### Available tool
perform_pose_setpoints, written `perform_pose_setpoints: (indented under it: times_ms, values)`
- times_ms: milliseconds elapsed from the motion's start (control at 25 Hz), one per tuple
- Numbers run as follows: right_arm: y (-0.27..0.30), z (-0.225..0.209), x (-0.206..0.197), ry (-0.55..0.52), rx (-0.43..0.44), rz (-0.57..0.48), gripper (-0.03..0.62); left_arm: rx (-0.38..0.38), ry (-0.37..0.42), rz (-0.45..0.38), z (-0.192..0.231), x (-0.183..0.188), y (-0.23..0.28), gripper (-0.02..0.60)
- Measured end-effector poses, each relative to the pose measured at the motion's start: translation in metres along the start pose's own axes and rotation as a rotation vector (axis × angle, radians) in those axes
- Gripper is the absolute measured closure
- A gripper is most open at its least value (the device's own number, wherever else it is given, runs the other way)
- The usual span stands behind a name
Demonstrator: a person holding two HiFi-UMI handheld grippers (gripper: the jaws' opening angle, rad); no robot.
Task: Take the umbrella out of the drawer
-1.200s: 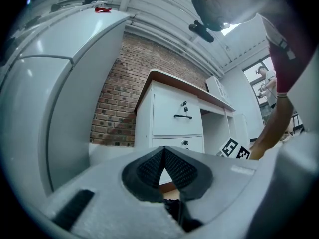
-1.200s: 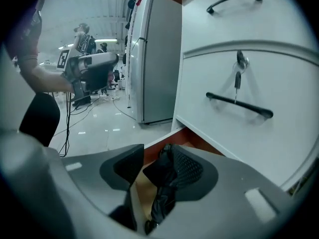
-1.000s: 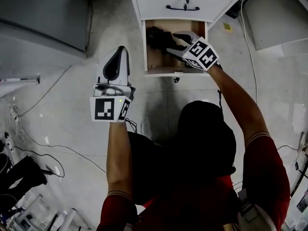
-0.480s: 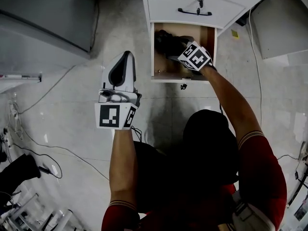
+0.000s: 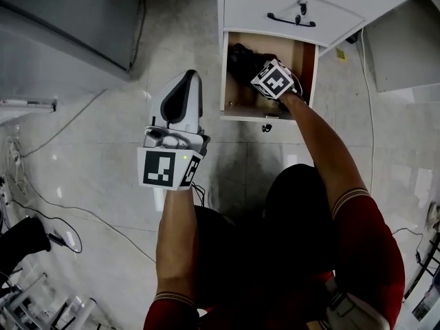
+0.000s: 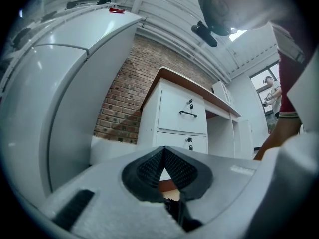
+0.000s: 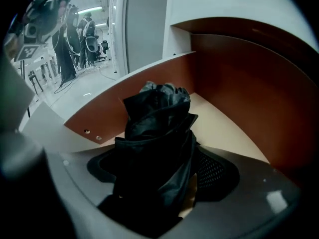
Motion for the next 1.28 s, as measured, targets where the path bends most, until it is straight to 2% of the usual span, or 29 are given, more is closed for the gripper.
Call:
perform_pose_setpoints:
  times_ms: [160,400,600,880,1080,1280]
  values:
    - [0.008,-0.001,-0.001,0.007,-0.009,0.017,0.182,0.006,0.004,0.0,0.003,0.0,-0.002,0.577]
    - [0.01,0.004,-0.002,-0.024,-0.032,0.033,0.269,-0.002,0.005,0.006,-0.001,-0.001,-0.004,0.577]
    - [0.002,0.003,0.0,-0.015,-0.039,-0.001,0.322,-0.019,0.006,0.008,-0.006,-0.002,-0.001,0.577]
    - [-0.043,0.003,0.015,-0.094,-0.089,-0.167,0.33,-0.003,0.015,0.03,0.0,-0.007,0.002,0.577]
    - [-0.088,0.018,0.035,-0.214,-0.075,-0.263,0.33,-0.008,0.102,0.06,-0.002,0.0,0.0,0.577]
    - [-0.149,0.03,0.063,-0.233,-0.059,-0.389,0.332,0.041,0.04,0.024,0.002,0.023,-0.01,0.577]
Point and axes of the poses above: the fingertips, and each gripper's own axes: y forward along the fingers, z to its left, x out of its top, the point moved 8 cm from there along -y, backward along the fingers, and after that the axes turned 2 degrees about z, right-handed, at the moved point
